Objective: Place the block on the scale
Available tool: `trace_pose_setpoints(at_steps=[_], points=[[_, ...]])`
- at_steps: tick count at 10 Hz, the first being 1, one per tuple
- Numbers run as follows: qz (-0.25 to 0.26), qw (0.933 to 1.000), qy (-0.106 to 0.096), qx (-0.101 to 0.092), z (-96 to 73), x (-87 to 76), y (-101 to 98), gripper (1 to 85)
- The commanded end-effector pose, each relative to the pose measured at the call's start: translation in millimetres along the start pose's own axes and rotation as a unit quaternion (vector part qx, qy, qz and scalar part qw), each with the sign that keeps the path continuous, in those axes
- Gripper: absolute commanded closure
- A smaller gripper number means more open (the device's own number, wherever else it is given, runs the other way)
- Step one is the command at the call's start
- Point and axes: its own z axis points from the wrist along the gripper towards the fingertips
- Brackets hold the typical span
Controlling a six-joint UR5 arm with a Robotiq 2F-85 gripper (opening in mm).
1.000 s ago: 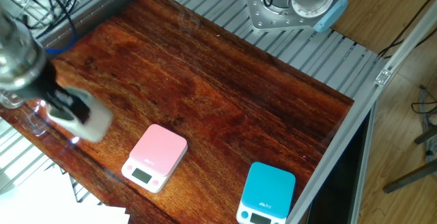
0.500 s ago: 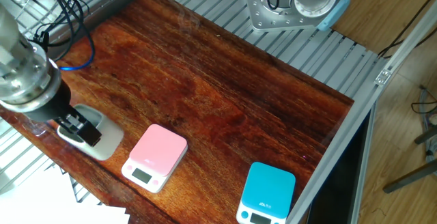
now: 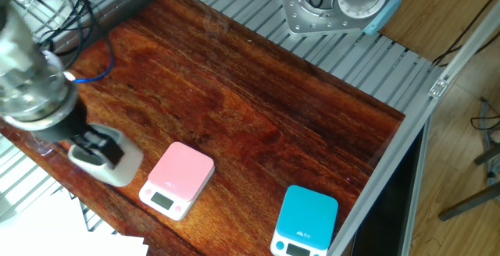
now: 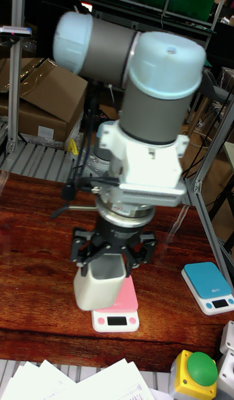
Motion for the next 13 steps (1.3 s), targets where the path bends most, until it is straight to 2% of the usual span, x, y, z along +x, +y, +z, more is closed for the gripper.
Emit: trace_pose_setpoints(at_steps=[1,2,4,6,7,8,11,12,13], points=[[0.032,0.9993,-0.020,-0.008,8.2,14.1,44.2,84.7],[0.042,0.9988,-0.023,-0.014,14.4,13.8,55.1,84.7],[0.050,0.9981,-0.032,-0.017,23.7,14.9,63.8,84.7],[0.047,0.9978,-0.043,-0.019,32.3,17.4,59.0,84.7],[0.045,0.9980,-0.040,-0.019,34.5,19.0,58.2,84.7],[0.040,0.9985,-0.035,-0.010,34.9,21.8,54.1,84.7],[0.015,0.9996,-0.011,-0.022,35.2,34.4,61.0,84.7],[0.016,0.9992,-0.008,-0.035,34.0,36.6,66.9,84.7],[0.027,0.9992,-0.008,-0.029,29.2,50.9,65.4,84.7]])
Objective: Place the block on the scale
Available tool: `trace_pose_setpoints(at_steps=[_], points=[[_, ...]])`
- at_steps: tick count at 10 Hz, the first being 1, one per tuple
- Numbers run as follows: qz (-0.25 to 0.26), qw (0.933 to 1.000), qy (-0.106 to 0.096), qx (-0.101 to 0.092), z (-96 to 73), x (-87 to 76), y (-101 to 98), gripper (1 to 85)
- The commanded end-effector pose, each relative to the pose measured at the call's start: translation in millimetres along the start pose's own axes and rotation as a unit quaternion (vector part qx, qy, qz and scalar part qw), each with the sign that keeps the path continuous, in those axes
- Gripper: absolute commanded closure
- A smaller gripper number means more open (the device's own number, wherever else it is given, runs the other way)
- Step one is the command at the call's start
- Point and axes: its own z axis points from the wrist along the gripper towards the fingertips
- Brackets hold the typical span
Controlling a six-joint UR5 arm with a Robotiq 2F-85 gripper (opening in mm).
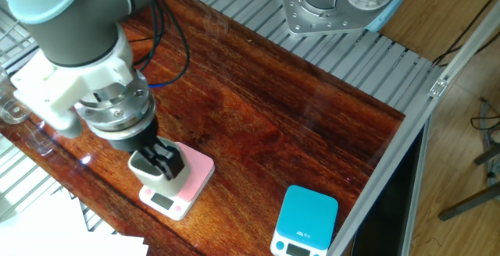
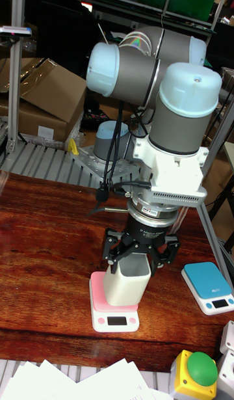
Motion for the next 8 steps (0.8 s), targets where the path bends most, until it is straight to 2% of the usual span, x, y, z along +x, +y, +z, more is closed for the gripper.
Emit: trace_pose_setpoints(at_steps=[1,5,8], points=[[0.007,1.0000,-0.003,-0.001,-4.4,25.6,2.9,84.7],[0.005,0.9996,-0.025,-0.008,14.9,31.5,-0.9,84.7],[-0.001,0.9995,-0.030,-0.014,21.2,31.8,-4.3,84.7]])
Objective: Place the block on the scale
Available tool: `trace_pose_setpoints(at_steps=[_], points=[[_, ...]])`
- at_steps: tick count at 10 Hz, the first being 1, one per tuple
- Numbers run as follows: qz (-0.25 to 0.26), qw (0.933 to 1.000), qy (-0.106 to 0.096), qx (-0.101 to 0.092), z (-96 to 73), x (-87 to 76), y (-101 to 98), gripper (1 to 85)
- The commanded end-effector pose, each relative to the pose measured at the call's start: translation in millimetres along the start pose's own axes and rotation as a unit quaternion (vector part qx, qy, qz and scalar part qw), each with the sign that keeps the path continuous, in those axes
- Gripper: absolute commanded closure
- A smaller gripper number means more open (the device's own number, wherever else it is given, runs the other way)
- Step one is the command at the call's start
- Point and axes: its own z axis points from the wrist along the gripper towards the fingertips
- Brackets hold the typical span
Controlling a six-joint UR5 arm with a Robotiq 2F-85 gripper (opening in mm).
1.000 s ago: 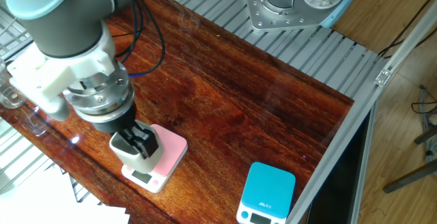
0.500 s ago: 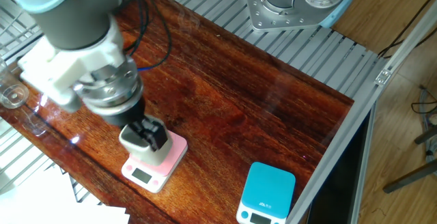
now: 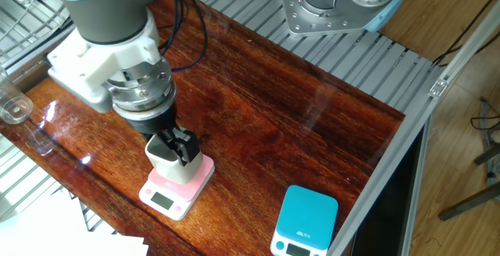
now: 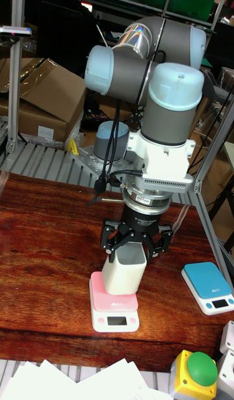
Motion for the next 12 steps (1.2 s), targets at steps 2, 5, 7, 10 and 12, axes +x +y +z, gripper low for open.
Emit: trace_pose_setpoints(at_steps=[2,5,7,10,12], points=[[-0.007,0.9998,-0.017,-0.012,12.8,1.0,-4.5,84.7],[-0.004,0.9998,-0.019,-0.011,19.2,0.3,-7.2,84.7],[-0.004,0.9997,-0.021,-0.011,22.7,0.4,-9.2,84.7],[0.001,0.9998,-0.020,-0.009,24.5,0.3,-9.7,84.7],[0.004,0.9997,-0.021,-0.010,25.2,0.1,-8.9,84.7]])
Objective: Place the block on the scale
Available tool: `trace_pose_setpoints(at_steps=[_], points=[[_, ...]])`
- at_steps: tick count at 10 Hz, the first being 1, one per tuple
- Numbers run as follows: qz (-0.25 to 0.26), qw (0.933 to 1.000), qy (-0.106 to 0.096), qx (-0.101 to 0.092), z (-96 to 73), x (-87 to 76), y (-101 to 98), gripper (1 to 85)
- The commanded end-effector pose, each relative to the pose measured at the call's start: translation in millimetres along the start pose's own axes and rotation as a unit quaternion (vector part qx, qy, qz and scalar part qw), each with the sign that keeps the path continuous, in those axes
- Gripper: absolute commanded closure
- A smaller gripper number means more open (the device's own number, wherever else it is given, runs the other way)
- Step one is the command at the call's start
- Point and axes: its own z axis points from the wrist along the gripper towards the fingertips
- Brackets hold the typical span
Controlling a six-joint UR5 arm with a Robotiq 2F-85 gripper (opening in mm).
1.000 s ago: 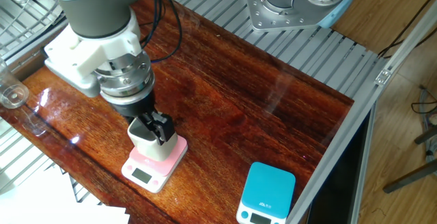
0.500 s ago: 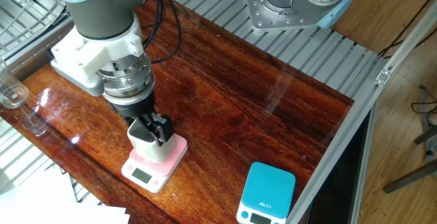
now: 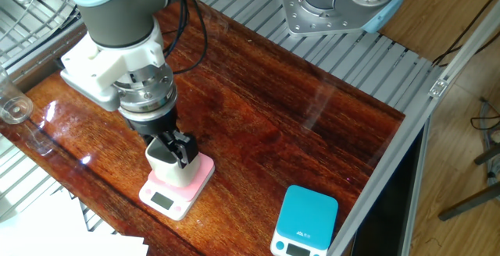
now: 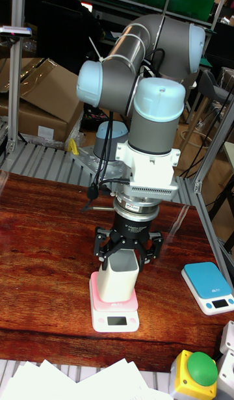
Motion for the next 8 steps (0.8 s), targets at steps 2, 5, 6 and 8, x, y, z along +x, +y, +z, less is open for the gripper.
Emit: trace_pose_setpoints(at_steps=[2,5,6,8], points=[[0.012,0.9999,-0.003,-0.005,0.7,-1.4,2.7,84.7],[0.021,0.9998,-0.002,-0.003,1.2,-1.4,5.4,84.0],[0.018,0.9998,-0.002,-0.006,1.3,-1.4,6.6,81.3],[-0.001,1.0000,0.000,-0.009,1.6,0.2,7.2,70.3]])
